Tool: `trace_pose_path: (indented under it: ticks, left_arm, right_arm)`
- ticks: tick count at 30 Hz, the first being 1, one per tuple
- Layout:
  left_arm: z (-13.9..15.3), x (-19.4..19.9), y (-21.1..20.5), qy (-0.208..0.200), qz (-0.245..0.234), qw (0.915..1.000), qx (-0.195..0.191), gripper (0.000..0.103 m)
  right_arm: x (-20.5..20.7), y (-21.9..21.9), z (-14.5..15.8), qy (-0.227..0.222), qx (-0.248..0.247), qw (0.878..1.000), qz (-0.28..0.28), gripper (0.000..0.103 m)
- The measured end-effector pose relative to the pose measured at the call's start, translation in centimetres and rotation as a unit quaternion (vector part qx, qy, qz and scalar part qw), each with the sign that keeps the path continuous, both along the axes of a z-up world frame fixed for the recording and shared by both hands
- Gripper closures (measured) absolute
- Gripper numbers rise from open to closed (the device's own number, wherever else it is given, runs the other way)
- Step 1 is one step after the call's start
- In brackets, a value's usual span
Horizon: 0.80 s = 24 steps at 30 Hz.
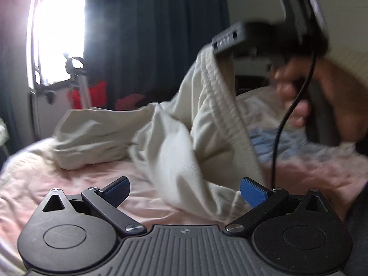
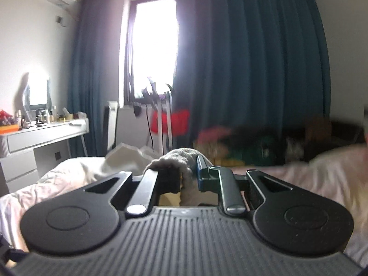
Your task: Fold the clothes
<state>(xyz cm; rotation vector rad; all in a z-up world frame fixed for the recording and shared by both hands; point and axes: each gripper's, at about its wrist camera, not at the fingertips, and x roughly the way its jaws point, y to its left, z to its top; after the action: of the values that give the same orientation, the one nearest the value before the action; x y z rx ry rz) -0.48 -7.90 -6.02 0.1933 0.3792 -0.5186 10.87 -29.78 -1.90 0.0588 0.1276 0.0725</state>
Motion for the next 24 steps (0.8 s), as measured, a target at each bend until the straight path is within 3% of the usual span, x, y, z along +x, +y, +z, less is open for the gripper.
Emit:
trace_pose_path:
  ticks: [3, 6, 9, 11, 15, 19, 22, 24]
  left_arm:
    - [-0.9, 0.8, -0.6, 0.029, -0.044, 0.9986, -0.012, 0.0]
    - [-3.1, 1.9, -2.8, 0.031, -0.046, 0.997, 0.055, 0.0]
    - [-4.6, 1.7, -4.9, 0.013, -0.053, 0.9939, 0.096, 0.0]
    - [-5.3, 2.4, -6.1, 0.024, -0.067, 0.9937, 0.087, 0.0]
    - [-7.0, 3.0, -8.4, 0.004, -0.008, 0.9953, 0.096, 0.0]
    - [-6.9, 4.4, -7.9, -0.026, 0.062, 0.9946, 0.079, 0.0]
    - [-6.0, 5.2, -5.9, -0.06, 0.133, 0.9875, 0.062, 0.0]
    - [-5.2, 5.6, -4.6, -0.086, 0.183, 0.9781, 0.048, 0.0]
  right_arm:
    - [1.0, -2.5, -0.7, 0.034, 0.04, 0.999, 0.003, 0.086]
    - [1.1, -3.3, -0.8, 0.039, 0.045, 0.998, 0.014, 0.086]
    - [1.2, -3.3, -1.0, 0.04, 0.049, 0.998, 0.014, 0.086]
    - [1.0, -3.7, -1.1, 0.039, 0.055, 0.998, 0.011, 0.086]
    - [0.8, -4.4, -1.3, 0.038, 0.065, 0.997, 0.003, 0.086]
    - [0.8, -5.0, -1.6, 0.042, 0.067, 0.997, -0.014, 0.086]
    - [0.6, -5.4, -1.9, 0.05, 0.066, 0.996, -0.03, 0.086]
    - [0.6, -5.7, -2.0, 0.057, 0.067, 0.995, -0.041, 0.086]
